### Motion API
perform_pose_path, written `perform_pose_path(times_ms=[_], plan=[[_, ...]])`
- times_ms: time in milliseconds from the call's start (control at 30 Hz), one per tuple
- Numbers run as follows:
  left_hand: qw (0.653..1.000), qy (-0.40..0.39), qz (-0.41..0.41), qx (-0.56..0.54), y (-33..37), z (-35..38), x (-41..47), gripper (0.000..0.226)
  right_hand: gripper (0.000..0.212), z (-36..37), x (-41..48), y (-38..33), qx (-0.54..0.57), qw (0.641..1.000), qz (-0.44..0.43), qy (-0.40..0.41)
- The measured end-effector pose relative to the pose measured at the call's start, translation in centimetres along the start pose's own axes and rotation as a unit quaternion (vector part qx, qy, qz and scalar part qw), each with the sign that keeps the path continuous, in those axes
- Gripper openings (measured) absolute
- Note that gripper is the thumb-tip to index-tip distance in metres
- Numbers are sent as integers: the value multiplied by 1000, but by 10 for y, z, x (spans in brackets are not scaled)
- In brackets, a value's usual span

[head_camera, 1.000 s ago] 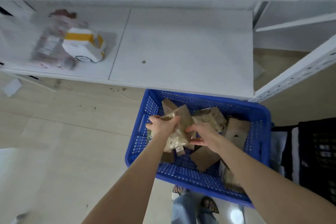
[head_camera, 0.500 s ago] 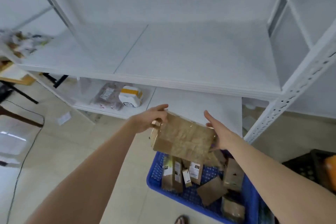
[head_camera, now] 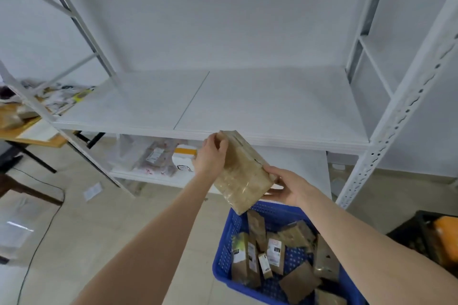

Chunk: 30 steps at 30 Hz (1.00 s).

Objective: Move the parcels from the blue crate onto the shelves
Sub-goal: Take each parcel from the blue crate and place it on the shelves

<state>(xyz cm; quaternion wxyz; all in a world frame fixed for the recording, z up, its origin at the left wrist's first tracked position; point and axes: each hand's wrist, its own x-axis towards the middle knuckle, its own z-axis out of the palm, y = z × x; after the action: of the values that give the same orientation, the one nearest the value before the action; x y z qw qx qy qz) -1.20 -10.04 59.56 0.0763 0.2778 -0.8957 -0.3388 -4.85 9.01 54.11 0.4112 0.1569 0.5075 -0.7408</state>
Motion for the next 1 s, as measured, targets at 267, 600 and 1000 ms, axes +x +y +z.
perform_pose_path(times_ms=[267,600,1000], plan=[[948,-22,-41,-313,1,0,-6,77,37,36,-12,-2,-86,992,-78,-44],[839,-167,-170,-490,2,-22,-9,50,77,39,-18,-31,-162,979,-116,39],[930,-240,-97,-261,26,-26,-12,84,53,38,-24,-44,-111,984,-140,-6]])
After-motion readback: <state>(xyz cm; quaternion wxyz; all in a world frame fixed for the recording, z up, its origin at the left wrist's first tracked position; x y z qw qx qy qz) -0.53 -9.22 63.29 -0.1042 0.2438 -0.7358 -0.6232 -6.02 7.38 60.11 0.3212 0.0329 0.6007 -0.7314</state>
